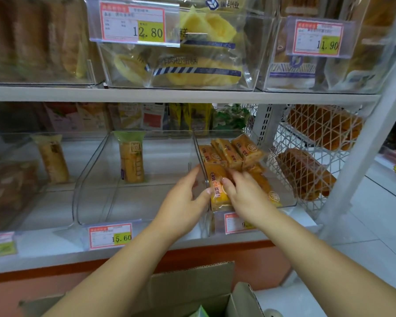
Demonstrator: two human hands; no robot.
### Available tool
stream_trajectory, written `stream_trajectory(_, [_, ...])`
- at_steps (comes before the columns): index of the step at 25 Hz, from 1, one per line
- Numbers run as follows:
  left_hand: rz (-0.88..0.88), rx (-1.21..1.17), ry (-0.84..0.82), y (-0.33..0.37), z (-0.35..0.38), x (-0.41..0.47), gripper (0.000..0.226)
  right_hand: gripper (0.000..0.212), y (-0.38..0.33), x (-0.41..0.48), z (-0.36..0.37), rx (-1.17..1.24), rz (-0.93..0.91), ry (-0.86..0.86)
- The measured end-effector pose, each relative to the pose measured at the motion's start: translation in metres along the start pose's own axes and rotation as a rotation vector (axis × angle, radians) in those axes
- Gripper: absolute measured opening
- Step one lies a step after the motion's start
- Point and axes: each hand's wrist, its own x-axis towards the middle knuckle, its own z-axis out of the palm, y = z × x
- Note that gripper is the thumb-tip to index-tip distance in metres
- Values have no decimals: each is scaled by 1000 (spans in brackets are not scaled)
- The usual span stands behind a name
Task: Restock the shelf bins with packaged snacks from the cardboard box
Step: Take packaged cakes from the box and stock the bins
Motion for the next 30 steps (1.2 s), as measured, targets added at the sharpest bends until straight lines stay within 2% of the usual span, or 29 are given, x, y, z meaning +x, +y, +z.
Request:
stream_trajectory(2, [95,94,49,-1,-16,-25,53,43,-1,-6,-11,34,13,65])
stream_trajectory(3, [152,142,51,-3,-27,-42,48,41,-3,-13,-16,43,-11,160])
stream_trajectory(5, [197,195,-24,-19,-49,-82,35,33,-18,-40,-24,104,-169,387])
stream_trajectory(6, [174,232,-76,-33,-59,-102,31,29,-29,-56,-26,144,-279,447])
stream_trajectory(7, [112,285,-140,-51,-67,-124,29,26,-40,-75,-21,177,-377,430])
stream_trajectory(8, [34,344,-213,-70,-72,-145,27,25,-51,-94,-11,198,-453,336])
stream_trajectory(9, [-55,401,-289,-92,-76,-164,27,25,-60,-111,2,198,-494,170])
stream_trajectory(11, [-198,504,-430,-135,-78,-203,30,27,-68,-138,46,67,-474,-283])
stream_trajectory(13, [-292,552,-557,-166,-79,-233,37,31,-62,-160,99,-101,-375,-672])
stream_trajectory(14, [-320,552,-586,-176,-79,-243,43,33,-55,-171,126,-147,-306,-810])
stream_trajectory(16, [-343,527,-540,-184,-79,-255,54,35,-44,-192,167,-197,-190,-970])
stream_trajectory(19, [-423,432,-454,-190,-85,-265,62,37,-49,-209,204,-175,-99,-1004])
stream_trajectory(21, [-464,486,-534,-195,-89,-274,63,43,-62,-209,222,-145,-82,-969])
stream_trajectory(25, [-463,687,-645,-198,-91,-284,63,84,-85,-212,254,-111,-61,-1042])
stream_trajectory(26, [-465,697,-674,-197,-93,-283,67,86,-85,-214,261,-120,-62,-1040])
stream_trajectory(28, [-486,638,-715,-196,-100,-281,79,71,-81,-214,263,-26,-30,-1024])
stream_trajectory(30, [-526,560,-715,-194,-105,-279,92,56,-74,-207,248,177,117,-1043])
